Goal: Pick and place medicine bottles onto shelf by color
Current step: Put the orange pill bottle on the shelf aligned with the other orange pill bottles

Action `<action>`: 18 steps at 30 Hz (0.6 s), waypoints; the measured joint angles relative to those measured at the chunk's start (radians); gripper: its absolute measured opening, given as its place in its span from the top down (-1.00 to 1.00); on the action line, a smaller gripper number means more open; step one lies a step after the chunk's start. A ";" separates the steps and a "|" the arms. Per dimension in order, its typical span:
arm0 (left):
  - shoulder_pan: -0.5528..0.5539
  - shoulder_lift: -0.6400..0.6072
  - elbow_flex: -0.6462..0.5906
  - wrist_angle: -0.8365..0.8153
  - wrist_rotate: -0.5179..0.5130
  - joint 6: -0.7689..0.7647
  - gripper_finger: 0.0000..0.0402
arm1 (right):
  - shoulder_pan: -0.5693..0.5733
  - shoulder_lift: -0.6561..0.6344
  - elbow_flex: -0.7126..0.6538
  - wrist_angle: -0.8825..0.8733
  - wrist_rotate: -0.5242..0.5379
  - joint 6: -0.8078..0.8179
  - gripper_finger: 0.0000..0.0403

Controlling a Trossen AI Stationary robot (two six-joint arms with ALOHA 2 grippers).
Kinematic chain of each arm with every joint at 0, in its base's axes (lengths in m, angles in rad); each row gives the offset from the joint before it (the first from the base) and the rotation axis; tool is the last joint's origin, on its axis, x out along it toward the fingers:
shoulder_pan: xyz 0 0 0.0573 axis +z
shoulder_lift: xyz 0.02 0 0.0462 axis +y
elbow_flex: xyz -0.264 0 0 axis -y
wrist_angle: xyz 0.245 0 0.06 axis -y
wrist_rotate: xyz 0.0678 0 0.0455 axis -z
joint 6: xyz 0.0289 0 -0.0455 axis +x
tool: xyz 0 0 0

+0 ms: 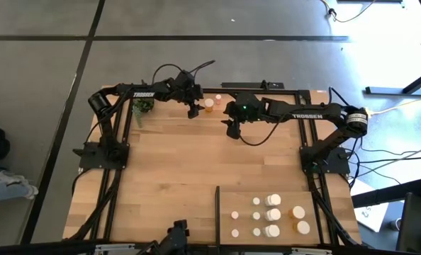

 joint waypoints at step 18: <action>-0.004 0.000 0.000 0.007 0.033 -0.047 -0.47 | 0.000 0.000 0.000 -0.001 0.000 0.000 0.02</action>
